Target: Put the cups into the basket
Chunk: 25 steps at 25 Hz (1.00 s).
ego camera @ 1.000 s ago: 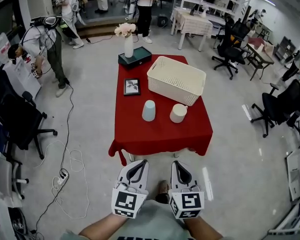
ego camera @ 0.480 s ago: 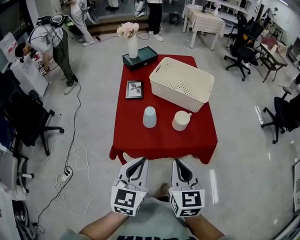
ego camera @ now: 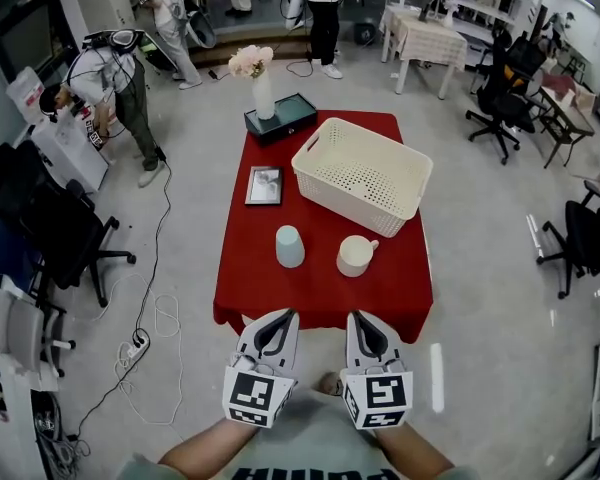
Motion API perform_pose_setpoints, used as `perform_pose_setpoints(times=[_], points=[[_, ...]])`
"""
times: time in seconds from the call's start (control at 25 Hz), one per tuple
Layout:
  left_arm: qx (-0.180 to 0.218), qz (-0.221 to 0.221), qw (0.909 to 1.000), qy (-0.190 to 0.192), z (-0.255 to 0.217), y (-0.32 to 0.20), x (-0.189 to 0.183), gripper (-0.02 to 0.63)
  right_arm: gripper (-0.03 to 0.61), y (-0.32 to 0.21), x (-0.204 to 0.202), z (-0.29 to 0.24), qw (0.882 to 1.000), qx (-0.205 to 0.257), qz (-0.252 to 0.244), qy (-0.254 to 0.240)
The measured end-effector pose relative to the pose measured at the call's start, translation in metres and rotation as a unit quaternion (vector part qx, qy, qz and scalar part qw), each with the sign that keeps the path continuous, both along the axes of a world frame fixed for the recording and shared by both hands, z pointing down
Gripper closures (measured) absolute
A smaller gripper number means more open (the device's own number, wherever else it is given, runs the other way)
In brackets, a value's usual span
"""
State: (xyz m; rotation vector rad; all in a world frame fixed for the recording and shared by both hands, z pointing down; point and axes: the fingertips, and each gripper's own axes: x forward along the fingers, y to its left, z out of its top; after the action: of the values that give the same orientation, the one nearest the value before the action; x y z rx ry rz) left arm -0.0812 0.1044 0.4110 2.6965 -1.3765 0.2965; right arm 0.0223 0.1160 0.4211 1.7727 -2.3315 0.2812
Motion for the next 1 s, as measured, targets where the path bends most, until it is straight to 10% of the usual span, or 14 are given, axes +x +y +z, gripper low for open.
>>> perform_pose_setpoints(times=[1.0], points=[[-0.013, 0.005, 0.9997, -0.021, 0.017, -0.059, 0.048, 0.611, 0.566, -0.056, 0.043, 0.023, 1.0, -0.023, -0.013, -0.015]])
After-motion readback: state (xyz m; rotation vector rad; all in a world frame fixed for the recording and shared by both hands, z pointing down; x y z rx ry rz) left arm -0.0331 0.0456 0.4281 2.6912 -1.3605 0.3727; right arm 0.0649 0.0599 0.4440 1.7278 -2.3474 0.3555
